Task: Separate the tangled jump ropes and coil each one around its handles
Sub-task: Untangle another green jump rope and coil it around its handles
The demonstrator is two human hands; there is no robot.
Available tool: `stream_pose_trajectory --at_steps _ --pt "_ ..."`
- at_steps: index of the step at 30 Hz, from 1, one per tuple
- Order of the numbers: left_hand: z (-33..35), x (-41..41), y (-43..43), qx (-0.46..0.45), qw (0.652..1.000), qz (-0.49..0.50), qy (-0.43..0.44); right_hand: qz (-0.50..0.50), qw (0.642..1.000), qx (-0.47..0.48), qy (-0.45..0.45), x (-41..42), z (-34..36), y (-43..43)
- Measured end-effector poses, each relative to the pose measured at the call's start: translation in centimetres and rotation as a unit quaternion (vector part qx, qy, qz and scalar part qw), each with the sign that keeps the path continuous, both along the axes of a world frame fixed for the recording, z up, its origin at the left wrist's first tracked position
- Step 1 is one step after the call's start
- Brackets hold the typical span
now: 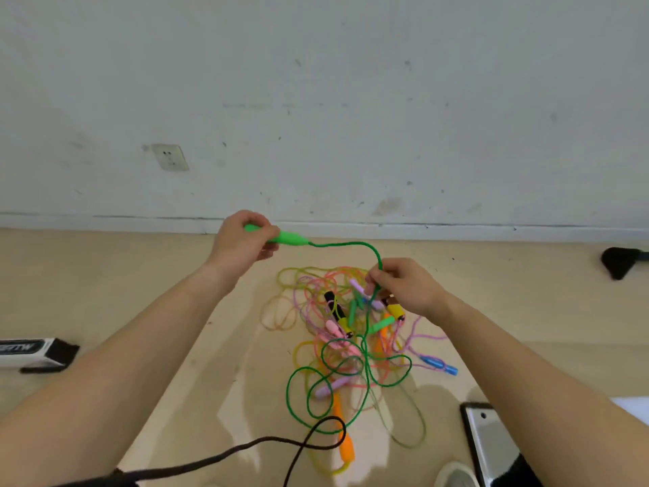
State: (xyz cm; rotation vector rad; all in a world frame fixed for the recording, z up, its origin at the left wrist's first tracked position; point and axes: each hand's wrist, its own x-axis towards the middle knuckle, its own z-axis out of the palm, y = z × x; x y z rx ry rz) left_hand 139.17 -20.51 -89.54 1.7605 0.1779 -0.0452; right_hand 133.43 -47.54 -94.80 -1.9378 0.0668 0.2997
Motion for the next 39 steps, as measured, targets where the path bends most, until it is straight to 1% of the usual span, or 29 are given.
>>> stream_pose_trajectory --at_steps 1,2,3,4,5,6,7,8,9,10,11,12,13,16,17,18,19,21,23,25,27,28,29,30,32,34,36,37,39 --pt "-0.6 -0.6 0.2 0.102 0.995 -0.014 0.0 -0.002 1.0 0.019 -0.01 -0.3 1.2 0.4" --pt "-1.1 -1.2 0.3 0.184 0.982 -0.032 0.006 -0.002 0.999 0.034 -0.021 -0.5 2.3 0.8" --pt "-1.6 -2.0 0.2 0.243 0.968 -0.055 0.011 -0.002 0.998 0.047 -0.03 -0.7 3.2 1.2" --pt "-2.0 -2.5 0.1 0.289 0.954 -0.076 -0.004 -0.001 0.998 0.059 -0.035 -0.7 4.1 1.4" --pt "-2.4 -3.0 -0.3 0.313 0.944 -0.098 -0.038 0.004 0.997 0.066 -0.038 -0.8 4.9 1.8" --pt "-2.5 -3.4 -0.9 0.306 0.94 -0.128 -0.08 0.013 0.997 0.068 -0.04 -0.9 5.5 2.1" --pt "-2.4 -3.8 -1.7 0.25 0.949 -0.164 -0.101 0.028 0.997 0.059 -0.045 -0.9 6.0 2.4" --pt "-1.9 -4.2 -2.8 0.152 0.963 -0.203 -0.094 0.044 0.997 0.041 -0.055 -0.9 6.2 2.8" --pt "-1.4 -4.6 -3.8 0.05 0.97 -0.23 -0.062 0.058 0.996 0.022 -0.068 -0.9 6.3 3.1" --pt "-1.0 -4.7 -4.6 -0.033 0.969 -0.244 -0.032 0.063 0.994 0.008 -0.084 -0.9 6.3 3.3" --pt "-0.7 -4.8 -5.3 -0.071 0.965 -0.254 -0.011 0.06 0.994 0.003 -0.096 -0.8 6.1 3.5" --pt "-0.6 -4.9 -5.6 -0.059 0.964 -0.259 0.0 0.05 0.994 0.0 -0.101 -0.7 5.8 3.7" --pt "-0.8 -4.8 -5.7 -0.018 0.966 -0.257 -0.008 0.037 0.994 -0.013 -0.107 -0.6 5.5 3.7" --pt "-2.0 -4.1 -5.2 0.134 0.965 -0.206 -0.09 0.008 0.991 -0.069 -0.119 -0.3 4.1 3.5" --pt "-2.4 -3.7 -4.9 0.164 0.963 -0.184 -0.11 0.012 0.992 -0.065 -0.111 -0.1 3.5 3.3" --pt "-2.6 -3.2 -4.4 0.169 0.965 -0.164 -0.112 0.024 0.992 -0.065 -0.101 0.0 2.8 3.0" --pt "-2.7 -2.7 -3.9 0.146 0.974 -0.14 -0.1 0.042 0.991 -0.086 -0.091 0.2 2.0 2.5" --pt "-2.3 -1.2 -2.8 0.057 0.995 -0.064 -0.056 0.079 0.977 -0.185 -0.073 0.7 0.1 1.2" --pt "-1.7 0.0 -1.4 -0.019 1.0 0.019 -0.007 0.087 0.96 -0.264 -0.039 1.3 -1.8 -0.2" --pt "-1.5 0.7 0.0 -0.072 0.995 0.063 0.026 0.065 0.963 -0.262 -0.014 1.8 -3.1 -1.4" --pt "-2.0 0.9 0.6 -0.101 0.99 0.083 0.05 0.041 0.968 -0.248 -0.006 2.2 -3.6 -1.7" --pt "-2.3 0.9 0.6 -0.096 0.99 0.088 0.058 0.028 0.973 -0.229 -0.002 2.5 -3.7 -1.6" --pt "-2.6 0.9 0.4 -0.082 0.991 0.087 0.064 0.004 0.983 -0.181 0.009 2.8 -3.6 -1.3" --pt "-2.9 0.7 0.1 -0.067 0.992 0.078 0.07 -0.026 0.994 -0.107 0.025 3.0 -3.3 -0.9" --pt "-3.4 0.4 -0.5 -0.05 0.995 0.026 0.08 -0.08 0.995 0.035 0.04 3.2 -1.8 0.2" --pt "-3.9 -0.1 -1.2 -0.021 0.996 -0.05 0.073 -0.099 0.985 0.133 0.041 3.3 0.0 1.3" --pt "-4.5 -0.8 -2.1 0.03 0.991 -0.12 0.047 -0.103 0.969 0.217 0.052 3.3 1.5 2.2" --pt "-4.6 -1.3 -2.7 0.048 0.987 -0.149 0.034 -0.106 0.961 0.25 0.056 3.3 2.0 2.6" --pt "-4.8 -2.1 -3.7 0.052 0.974 -0.217 0.032 -0.119 0.944 0.301 0.061 3.4 2.8 3.3"
